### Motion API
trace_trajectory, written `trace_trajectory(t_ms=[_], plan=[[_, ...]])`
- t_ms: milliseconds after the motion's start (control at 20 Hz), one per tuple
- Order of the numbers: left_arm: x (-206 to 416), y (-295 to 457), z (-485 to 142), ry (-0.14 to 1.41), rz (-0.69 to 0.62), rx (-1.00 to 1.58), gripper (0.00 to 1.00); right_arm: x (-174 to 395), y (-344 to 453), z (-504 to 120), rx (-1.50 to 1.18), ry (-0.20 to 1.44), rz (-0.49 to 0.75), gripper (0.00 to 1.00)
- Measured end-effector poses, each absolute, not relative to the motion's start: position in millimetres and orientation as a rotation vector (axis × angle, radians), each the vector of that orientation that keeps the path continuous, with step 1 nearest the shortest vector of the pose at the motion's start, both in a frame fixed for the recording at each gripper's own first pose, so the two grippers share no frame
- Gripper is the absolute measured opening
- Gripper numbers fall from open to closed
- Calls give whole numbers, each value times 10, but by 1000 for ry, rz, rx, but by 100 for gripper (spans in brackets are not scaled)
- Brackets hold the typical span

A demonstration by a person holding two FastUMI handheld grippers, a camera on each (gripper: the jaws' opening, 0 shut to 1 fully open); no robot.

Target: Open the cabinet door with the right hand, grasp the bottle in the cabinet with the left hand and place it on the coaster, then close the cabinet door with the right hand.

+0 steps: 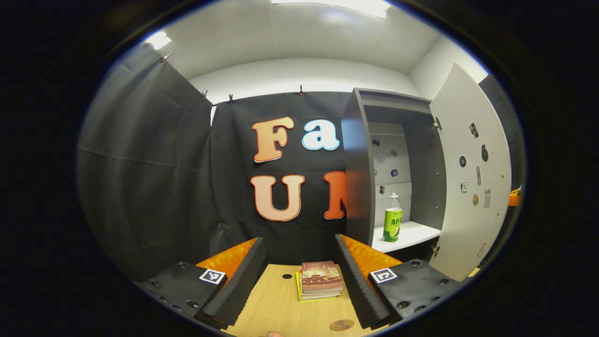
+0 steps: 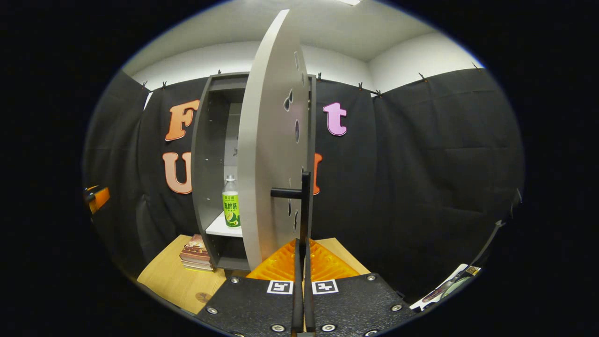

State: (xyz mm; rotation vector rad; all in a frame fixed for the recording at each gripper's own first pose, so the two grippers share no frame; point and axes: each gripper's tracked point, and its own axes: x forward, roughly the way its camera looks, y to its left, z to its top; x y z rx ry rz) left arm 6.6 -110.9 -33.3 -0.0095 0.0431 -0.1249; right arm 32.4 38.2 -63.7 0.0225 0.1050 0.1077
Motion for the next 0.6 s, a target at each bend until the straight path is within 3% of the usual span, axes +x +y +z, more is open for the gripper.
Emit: trace_trajectory(t_ms=[600], plan=[[-46,-1793,-281,57,-126,-5,94,483,-383,-739,43,97,133,0]])
